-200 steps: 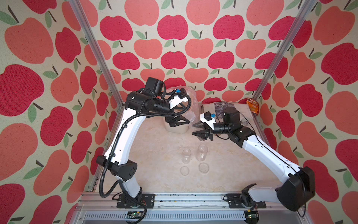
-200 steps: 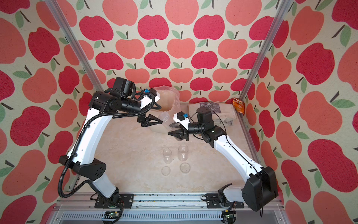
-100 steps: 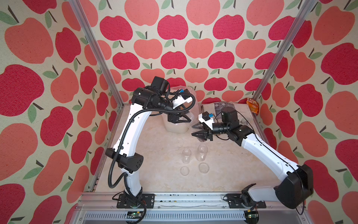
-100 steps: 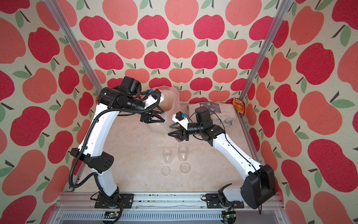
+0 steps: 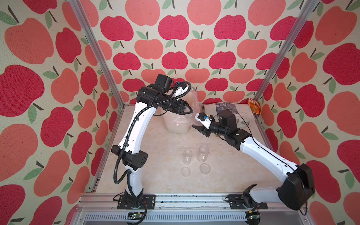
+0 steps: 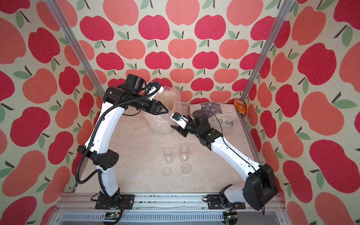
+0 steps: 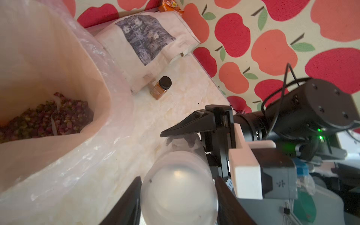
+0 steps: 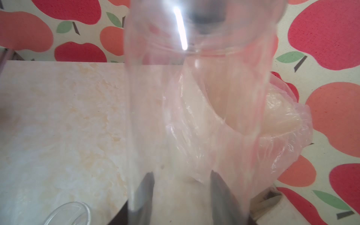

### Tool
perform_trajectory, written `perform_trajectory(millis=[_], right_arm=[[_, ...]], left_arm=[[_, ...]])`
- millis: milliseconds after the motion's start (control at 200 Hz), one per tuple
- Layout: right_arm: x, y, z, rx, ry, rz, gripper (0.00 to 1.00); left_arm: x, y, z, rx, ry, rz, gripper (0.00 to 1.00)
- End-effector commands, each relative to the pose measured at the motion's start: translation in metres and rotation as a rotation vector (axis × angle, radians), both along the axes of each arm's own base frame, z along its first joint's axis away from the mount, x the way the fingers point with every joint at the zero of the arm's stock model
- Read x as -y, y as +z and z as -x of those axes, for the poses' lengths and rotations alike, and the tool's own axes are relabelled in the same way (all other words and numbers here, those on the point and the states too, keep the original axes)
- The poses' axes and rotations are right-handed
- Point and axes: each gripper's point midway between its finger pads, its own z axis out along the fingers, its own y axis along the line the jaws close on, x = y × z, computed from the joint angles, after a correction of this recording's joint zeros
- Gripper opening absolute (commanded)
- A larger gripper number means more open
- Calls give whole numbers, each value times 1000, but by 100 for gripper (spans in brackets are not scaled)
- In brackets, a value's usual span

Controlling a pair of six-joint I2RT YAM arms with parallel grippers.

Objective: Empty the moldy dried flower tea in the jars
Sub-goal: Unscrew the lid from the jar.

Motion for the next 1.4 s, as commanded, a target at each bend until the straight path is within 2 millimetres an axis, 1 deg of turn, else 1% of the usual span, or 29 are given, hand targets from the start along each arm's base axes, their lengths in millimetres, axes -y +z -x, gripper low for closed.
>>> perform_trajectory(millis=[0, 55, 150, 410, 555, 745, 845, 931, 1106, 1291, 1396], right_arm=[[-17, 19, 9, 181, 44, 9, 0], [-18, 19, 11, 174, 51, 2, 0], [-19, 20, 14, 152, 62, -14, 0], [-21, 18, 19, 121, 85, -26, 0], [-21, 17, 22, 116, 99, -19, 0], [-21, 17, 28, 103, 127, -26, 0], [-21, 20, 33, 68, 160, -56, 0], [-21, 22, 35, 49, 173, -74, 0], [-16, 22, 34, 35, 163, -80, 0], [-8, 21, 36, 25, 149, -93, 0], [-4, 20, 37, 14, 144, -100, 0]], left_arm=[[2, 3, -24, -24, 156, 24, 10], [1, 2, -24, -22, 152, 18, 14], [1, 3, -21, -8, 130, 12, 15], [3, 2, -19, -6, 101, 17, 7], [0, 6, -15, -9, 72, 40, 6], [-4, 18, -8, -17, 22, 99, 6], [-4, 20, -2, -17, -17, 115, 6], [-6, 19, -1, -12, -26, 109, 7], [-19, 16, -7, 30, 28, 60, 7], [-42, 12, -16, 100, 123, -43, 6], [-49, 14, -15, 128, 145, -55, 5]])
